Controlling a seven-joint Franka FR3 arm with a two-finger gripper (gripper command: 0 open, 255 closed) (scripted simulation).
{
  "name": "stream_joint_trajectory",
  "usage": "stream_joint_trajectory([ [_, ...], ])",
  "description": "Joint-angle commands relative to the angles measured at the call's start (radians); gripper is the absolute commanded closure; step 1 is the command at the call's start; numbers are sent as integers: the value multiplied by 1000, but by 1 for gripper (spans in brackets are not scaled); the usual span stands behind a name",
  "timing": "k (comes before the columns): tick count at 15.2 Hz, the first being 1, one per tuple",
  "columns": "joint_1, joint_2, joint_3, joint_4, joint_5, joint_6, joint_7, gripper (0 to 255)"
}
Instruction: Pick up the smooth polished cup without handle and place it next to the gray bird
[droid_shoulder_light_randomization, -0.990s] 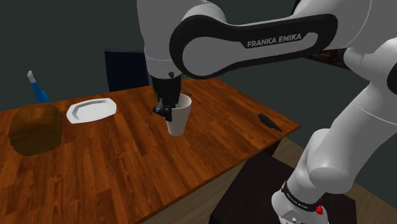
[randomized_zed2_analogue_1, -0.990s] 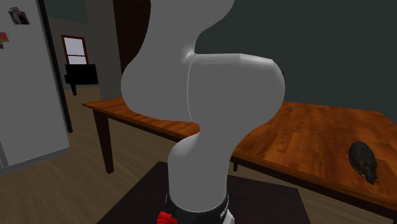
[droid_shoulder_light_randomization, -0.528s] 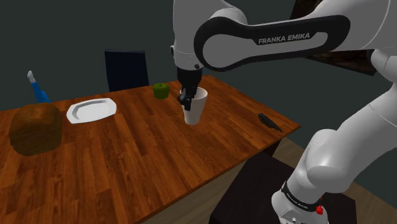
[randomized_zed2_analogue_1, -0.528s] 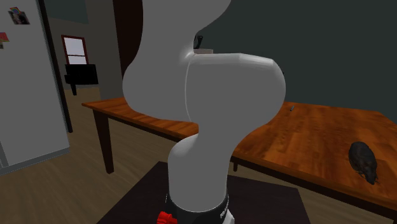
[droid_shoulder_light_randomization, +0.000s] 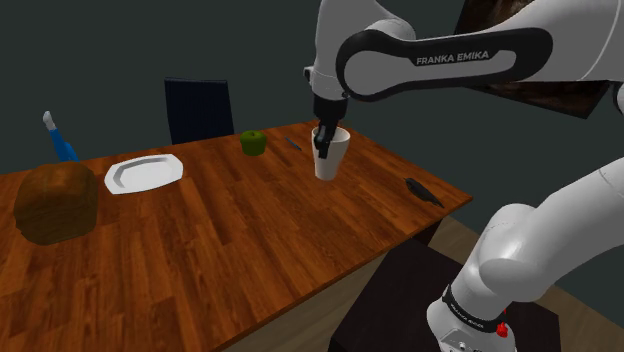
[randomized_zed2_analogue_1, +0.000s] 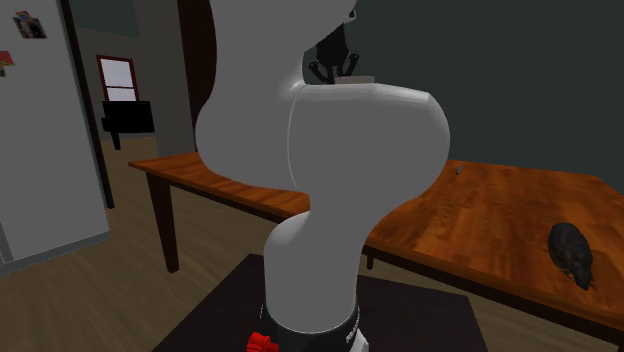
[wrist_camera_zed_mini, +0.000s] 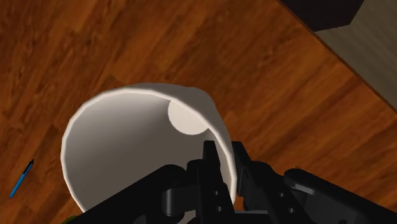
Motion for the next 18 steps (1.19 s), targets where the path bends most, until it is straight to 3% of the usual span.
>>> stream_joint_trajectory([
  [1, -16, -16, -37, -16, -7, 7, -52, 255],
  [10, -91, -36, -205, -50, -50, 49, -271, 255],
  [18, -158, 20, -351, -3, -79, 86, -465, 255],
])
